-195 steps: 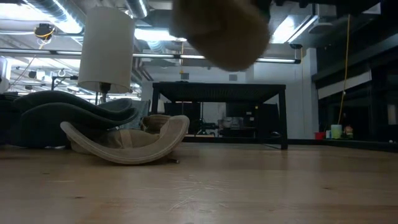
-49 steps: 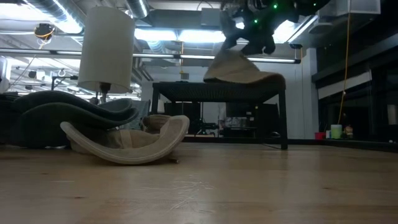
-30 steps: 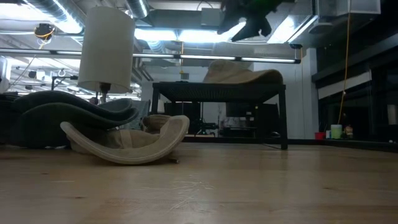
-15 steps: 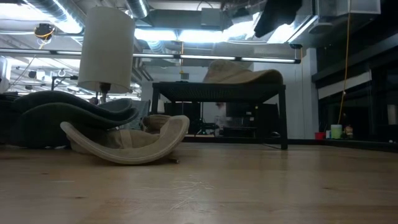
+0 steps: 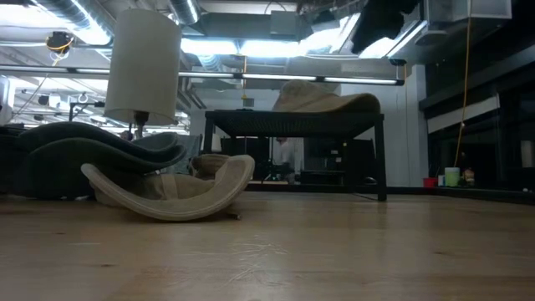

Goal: Pick & Place hat
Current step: Put the right brown cap on the shelf

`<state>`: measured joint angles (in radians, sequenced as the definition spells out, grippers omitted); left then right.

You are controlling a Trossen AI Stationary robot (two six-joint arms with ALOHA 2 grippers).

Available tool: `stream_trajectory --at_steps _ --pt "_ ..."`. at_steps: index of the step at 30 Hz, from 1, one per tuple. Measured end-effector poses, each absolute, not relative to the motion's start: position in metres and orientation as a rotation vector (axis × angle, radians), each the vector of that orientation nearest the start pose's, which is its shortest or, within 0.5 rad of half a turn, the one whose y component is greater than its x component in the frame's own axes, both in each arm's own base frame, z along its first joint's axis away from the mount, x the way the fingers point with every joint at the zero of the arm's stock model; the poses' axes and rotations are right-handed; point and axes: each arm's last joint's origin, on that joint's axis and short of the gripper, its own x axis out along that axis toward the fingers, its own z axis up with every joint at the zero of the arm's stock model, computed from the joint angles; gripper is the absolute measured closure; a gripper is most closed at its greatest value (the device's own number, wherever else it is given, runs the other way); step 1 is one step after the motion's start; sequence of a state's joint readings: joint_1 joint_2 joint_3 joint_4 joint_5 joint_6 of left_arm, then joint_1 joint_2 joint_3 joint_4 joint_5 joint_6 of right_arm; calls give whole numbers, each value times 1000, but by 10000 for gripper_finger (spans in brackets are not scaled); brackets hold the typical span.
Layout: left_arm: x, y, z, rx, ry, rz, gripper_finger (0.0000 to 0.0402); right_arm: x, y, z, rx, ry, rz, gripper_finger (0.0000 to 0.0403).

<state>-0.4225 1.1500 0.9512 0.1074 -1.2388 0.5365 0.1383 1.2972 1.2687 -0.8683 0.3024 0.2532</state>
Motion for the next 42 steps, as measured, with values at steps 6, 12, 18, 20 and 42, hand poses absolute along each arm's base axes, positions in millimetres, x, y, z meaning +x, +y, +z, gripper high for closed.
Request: stream_trajectory --at_steps 6,12,18,20,42 --pt "231 -74 348 575 281 781 233 242 46 322 -218 957 -459 217" --pt "231 -74 348 575 281 781 233 232 71 316 -344 925 -565 217" --pt "231 -74 348 575 281 782 233 234 80 304 -568 959 -633 217" --pt "231 -74 348 575 281 781 233 237 79 298 -632 996 -637 217" --pt "231 -74 348 575 281 781 233 264 35 271 -740 1185 -830 217"
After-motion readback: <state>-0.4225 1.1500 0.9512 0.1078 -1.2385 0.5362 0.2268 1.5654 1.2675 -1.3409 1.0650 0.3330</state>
